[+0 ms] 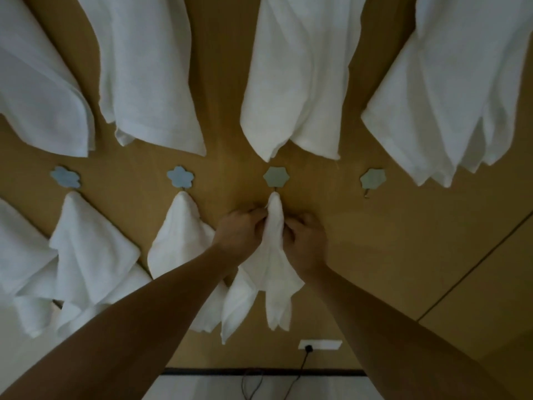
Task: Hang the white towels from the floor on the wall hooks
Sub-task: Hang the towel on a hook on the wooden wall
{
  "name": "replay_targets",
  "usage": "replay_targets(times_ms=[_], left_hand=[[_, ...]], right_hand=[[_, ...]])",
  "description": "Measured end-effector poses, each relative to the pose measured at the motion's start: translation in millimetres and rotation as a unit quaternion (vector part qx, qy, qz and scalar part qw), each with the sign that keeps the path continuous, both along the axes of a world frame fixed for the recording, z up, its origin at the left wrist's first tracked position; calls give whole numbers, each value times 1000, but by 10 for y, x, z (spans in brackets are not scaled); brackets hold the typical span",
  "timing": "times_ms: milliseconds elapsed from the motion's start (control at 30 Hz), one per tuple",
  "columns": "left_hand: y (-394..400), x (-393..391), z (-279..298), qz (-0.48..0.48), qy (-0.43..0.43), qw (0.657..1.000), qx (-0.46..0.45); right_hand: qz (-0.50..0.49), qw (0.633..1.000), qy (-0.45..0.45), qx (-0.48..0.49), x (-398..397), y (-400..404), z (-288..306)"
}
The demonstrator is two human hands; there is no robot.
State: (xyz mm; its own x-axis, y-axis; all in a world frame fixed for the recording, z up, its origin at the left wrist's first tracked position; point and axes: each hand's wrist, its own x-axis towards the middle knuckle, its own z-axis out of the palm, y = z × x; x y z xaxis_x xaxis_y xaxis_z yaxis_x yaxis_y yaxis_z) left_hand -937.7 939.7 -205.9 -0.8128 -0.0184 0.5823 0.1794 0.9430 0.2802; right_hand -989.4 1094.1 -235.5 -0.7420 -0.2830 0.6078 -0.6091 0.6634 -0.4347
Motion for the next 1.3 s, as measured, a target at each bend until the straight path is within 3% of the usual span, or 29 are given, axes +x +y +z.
replay_targets(times_ms=[67, 200, 433, 633, 800, 1067, 1300], left_hand=[[15, 2, -12, 21, 6, 1000, -18], [58, 2, -27, 75, 1, 995, -58], [203, 29, -169, 72, -101, 982, 141], [174, 64, -112, 50, -178, 970, 155], [53, 83, 68, 42, -219, 974, 39], [-227, 258, 383, -40, -129, 987, -86], [-51, 706, 332, -225, -72, 970, -63]], right_hand=[[-15, 1000, 0, -15, -15, -19, -28], [42, 985, -114, -127, 20, -138, -63], [76, 965, -145, -205, 41, -126, -202], [81, 969, -172, -160, 35, -80, -150], [58, 976, -183, -99, 92, -29, -3], [-75, 983, -170, -11, 538, 49, 264], [-240, 952, -142, 124, 1602, 348, 321]])
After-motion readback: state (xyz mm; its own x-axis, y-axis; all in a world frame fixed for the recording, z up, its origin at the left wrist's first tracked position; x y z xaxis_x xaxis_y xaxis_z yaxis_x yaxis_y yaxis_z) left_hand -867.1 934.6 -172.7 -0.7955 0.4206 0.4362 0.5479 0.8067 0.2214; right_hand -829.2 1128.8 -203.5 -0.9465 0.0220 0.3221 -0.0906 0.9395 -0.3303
